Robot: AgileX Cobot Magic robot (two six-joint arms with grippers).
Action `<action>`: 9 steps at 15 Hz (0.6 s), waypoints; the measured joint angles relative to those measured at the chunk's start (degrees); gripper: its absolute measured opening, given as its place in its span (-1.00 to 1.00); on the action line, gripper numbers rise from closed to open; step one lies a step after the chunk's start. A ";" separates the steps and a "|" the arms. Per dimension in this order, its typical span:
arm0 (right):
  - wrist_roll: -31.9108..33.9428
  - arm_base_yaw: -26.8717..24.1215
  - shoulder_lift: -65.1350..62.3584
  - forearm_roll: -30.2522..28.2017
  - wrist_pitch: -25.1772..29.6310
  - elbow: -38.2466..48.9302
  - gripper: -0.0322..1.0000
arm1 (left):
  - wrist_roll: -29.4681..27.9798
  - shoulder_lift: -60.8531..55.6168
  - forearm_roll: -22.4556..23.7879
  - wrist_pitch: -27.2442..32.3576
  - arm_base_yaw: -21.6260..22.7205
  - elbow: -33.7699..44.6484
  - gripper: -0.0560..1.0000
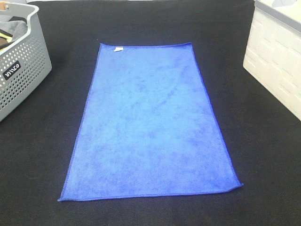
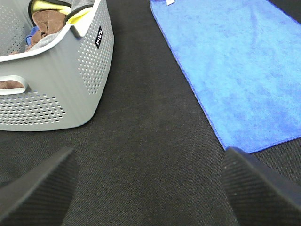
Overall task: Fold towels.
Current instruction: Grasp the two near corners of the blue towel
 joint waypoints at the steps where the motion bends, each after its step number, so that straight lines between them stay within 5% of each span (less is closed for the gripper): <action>1: 0.00 0.00 0.00 0.00 0.00 0.00 0.75 | 0.00 0.00 0.00 0.00 0.00 0.00 0.62; 9: 0.00 0.00 0.00 0.00 0.00 0.00 0.75 | 0.00 0.00 0.00 0.00 0.00 0.00 0.62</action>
